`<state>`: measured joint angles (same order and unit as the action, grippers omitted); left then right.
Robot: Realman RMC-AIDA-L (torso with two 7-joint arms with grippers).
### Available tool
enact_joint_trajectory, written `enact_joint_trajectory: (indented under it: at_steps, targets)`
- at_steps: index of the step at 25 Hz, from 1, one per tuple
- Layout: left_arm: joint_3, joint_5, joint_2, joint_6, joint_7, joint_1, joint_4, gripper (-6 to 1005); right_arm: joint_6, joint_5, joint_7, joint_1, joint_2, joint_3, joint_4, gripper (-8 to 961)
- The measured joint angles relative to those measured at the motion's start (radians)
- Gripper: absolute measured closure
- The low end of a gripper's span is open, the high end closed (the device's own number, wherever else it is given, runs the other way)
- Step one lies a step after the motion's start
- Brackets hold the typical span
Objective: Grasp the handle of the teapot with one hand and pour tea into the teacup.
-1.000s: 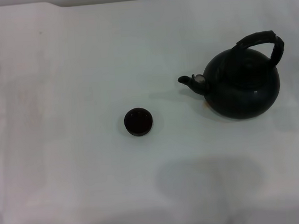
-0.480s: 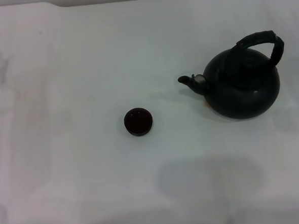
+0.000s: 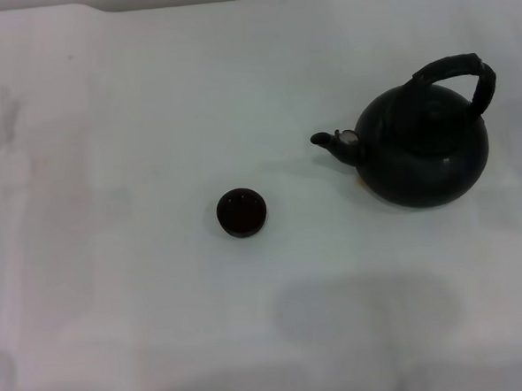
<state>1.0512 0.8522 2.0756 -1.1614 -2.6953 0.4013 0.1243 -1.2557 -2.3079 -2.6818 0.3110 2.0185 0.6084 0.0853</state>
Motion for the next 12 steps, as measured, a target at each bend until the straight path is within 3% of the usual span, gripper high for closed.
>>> enact_joint_trajectory:
  at_steps: [12]
  targets:
    - [0.008,0.01,-0.002,0.007,0.0,0.005,-0.002,122,0.034,-0.001,-0.007,0.012,-0.005,0.001,0.077,303]
